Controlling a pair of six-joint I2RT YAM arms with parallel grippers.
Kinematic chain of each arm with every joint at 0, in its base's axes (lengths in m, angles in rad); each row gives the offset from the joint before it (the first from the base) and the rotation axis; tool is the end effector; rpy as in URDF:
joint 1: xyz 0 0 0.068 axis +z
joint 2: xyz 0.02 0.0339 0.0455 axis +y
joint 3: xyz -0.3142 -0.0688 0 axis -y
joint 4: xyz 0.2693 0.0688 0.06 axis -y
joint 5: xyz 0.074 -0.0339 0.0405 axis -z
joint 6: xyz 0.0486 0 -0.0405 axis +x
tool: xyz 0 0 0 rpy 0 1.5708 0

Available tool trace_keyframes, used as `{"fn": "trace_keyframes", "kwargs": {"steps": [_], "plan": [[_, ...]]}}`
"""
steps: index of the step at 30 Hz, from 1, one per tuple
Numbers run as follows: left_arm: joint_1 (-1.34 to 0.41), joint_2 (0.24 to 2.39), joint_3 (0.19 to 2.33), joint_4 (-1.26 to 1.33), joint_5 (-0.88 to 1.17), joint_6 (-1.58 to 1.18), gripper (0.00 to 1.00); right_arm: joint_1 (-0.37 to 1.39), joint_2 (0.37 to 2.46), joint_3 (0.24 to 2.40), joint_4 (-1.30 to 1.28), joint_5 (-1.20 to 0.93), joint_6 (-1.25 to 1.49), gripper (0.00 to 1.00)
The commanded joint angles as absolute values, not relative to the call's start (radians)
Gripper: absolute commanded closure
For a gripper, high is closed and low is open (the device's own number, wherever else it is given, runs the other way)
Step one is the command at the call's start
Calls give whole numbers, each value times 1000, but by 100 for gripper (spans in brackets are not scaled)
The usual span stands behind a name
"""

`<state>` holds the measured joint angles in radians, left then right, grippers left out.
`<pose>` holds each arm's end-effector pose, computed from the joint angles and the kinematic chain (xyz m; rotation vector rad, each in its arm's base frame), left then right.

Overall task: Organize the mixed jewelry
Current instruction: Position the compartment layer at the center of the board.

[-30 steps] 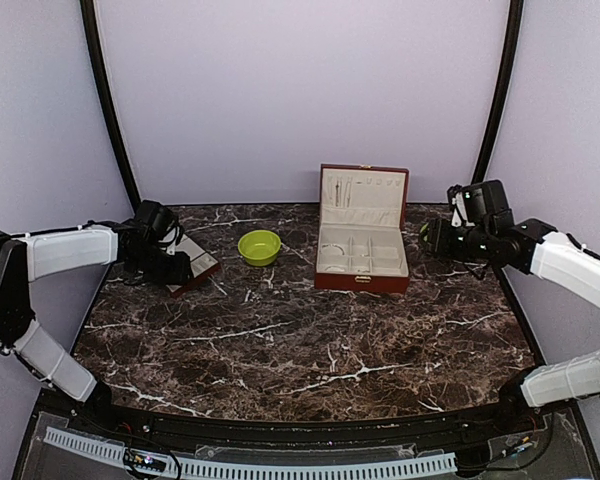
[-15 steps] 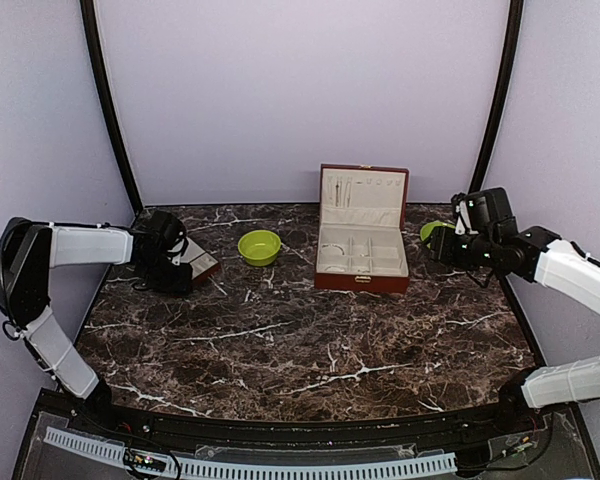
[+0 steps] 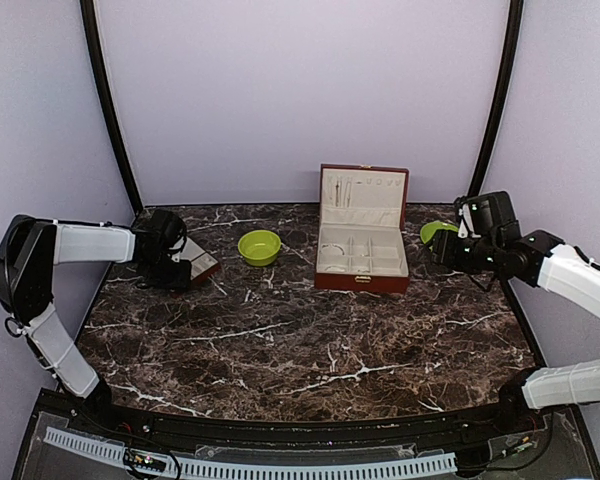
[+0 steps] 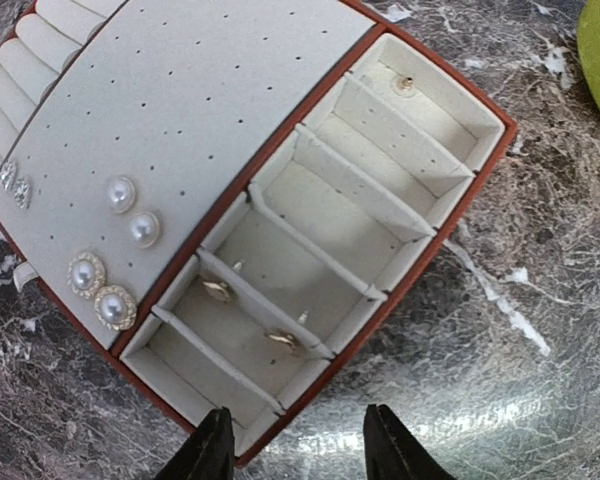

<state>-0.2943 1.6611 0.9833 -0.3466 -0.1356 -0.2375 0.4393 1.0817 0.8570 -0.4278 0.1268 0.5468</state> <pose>0.3457 -0.0979 0.1999 0.0242 2.5803 -0.0209 0.2247 0.0988 0.3151 0.1911 2.2390 0.4000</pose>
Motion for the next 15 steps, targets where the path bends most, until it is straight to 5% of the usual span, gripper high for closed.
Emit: {"fn": "trace_keyframes", "kwargs": {"steps": [1,15], "plan": [[-282,1690,1013,-372,-197,-228,53,442,1070,840,-414,120,558,38],[-300,1721,997,-380,-67,-227,53,443,1044,813,-417,134,562,37]]}}
